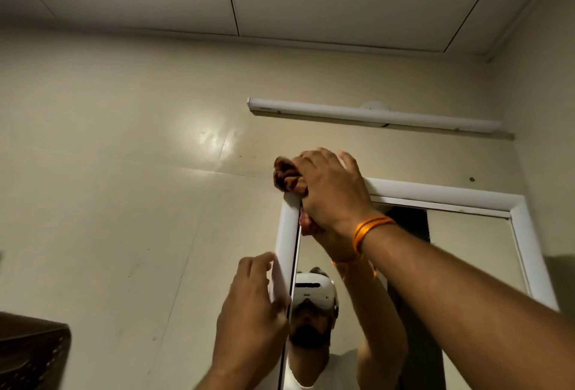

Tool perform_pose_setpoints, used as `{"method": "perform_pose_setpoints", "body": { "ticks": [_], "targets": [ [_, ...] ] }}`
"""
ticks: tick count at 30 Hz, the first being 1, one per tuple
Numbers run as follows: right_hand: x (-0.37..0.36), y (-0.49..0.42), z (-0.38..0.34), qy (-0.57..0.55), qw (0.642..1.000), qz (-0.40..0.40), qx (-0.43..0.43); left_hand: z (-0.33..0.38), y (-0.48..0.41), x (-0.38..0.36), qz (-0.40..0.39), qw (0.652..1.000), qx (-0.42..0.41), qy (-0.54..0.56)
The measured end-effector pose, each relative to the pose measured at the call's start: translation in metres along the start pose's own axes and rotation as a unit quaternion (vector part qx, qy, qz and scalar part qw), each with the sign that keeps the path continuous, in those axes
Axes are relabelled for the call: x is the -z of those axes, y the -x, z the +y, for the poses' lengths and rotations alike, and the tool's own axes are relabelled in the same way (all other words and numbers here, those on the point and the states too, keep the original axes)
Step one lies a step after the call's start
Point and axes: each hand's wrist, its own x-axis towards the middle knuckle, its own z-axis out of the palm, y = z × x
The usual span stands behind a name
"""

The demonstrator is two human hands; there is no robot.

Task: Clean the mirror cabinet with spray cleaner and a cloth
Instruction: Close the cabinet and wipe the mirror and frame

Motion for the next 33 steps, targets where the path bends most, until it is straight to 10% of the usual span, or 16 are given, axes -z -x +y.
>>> {"method": "perform_pose_setpoints", "body": {
  "ticks": [9, 21, 33],
  "targets": [
    [0.009, -0.009, -0.005, 0.061, 0.99, -0.036, 0.125, 0.023, -0.014, -0.012, 0.081, 0.994, -0.008, -0.069],
    [0.014, 0.031, 0.049, 0.019, 0.988, -0.007, -0.154, 0.029, -0.004, -0.031, 0.068, 0.984, -0.128, -0.102],
    [0.019, 0.027, 0.056, 0.069, 0.997, -0.001, -0.037, 0.078, 0.032, -0.1, 0.049, 0.981, -0.174, -0.07]
  ]
}}
